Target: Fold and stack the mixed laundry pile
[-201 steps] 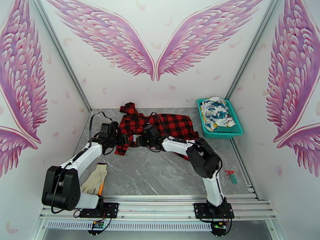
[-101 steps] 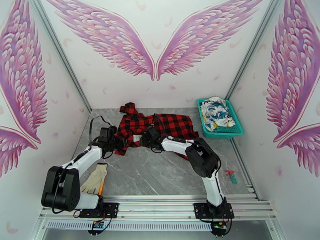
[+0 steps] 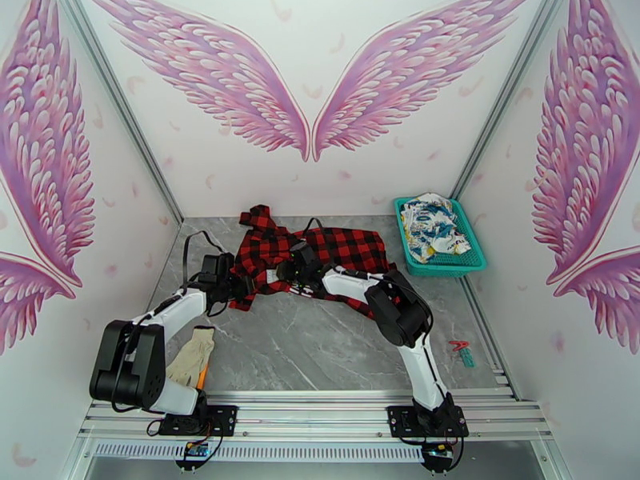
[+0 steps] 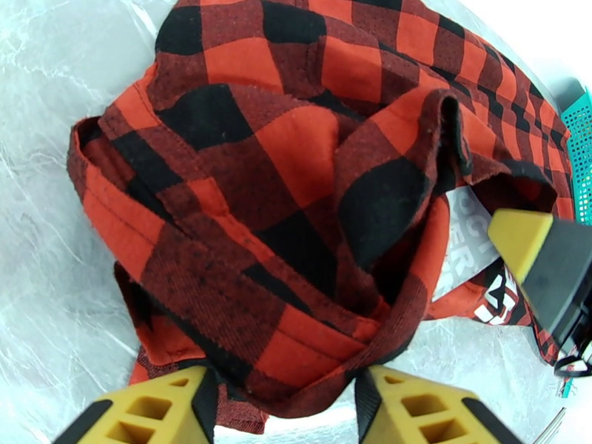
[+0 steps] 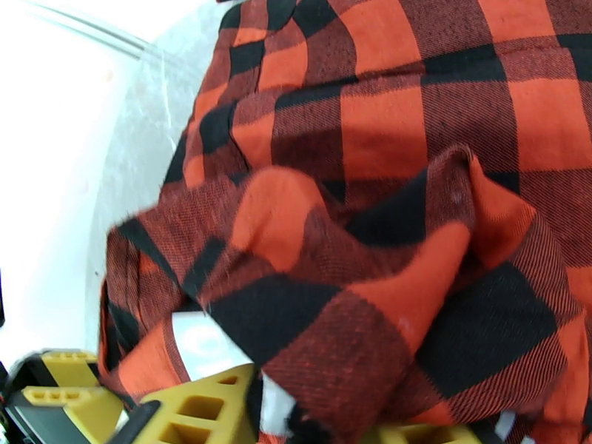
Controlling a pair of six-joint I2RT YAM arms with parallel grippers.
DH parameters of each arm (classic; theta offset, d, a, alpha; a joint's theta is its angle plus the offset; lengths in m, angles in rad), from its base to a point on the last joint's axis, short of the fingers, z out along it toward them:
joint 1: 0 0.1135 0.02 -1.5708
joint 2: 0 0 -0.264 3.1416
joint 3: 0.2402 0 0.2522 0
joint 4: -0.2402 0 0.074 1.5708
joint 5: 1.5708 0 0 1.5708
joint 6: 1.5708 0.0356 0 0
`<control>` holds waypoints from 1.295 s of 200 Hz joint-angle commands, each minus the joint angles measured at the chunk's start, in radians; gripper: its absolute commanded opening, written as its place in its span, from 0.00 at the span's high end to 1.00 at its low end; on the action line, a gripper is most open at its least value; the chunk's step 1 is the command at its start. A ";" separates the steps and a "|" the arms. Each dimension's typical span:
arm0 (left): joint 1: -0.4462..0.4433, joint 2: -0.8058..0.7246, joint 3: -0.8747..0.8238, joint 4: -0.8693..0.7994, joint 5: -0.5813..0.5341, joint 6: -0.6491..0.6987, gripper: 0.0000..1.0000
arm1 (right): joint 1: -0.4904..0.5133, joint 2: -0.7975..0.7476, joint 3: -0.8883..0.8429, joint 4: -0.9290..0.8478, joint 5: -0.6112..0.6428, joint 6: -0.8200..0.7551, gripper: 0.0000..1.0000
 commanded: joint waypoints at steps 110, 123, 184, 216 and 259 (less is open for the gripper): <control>0.072 0.111 0.094 0.237 -0.007 -0.061 0.99 | -0.036 -0.267 0.027 -0.008 -0.218 0.081 1.00; 0.076 0.097 0.103 0.251 -0.010 -0.063 1.00 | -0.049 -0.285 0.017 -0.009 -0.244 0.099 1.00; 0.084 -0.029 0.193 0.114 -0.014 -0.034 1.00 | -0.069 -0.334 0.002 -0.141 -0.288 0.046 1.00; 0.068 -0.080 0.163 -0.027 0.009 0.019 0.67 | -0.070 -0.316 -0.065 -0.117 -0.259 0.044 1.00; 0.082 -0.038 0.091 -0.128 0.001 0.081 0.45 | -0.093 -0.155 0.009 -0.096 -0.240 0.025 1.00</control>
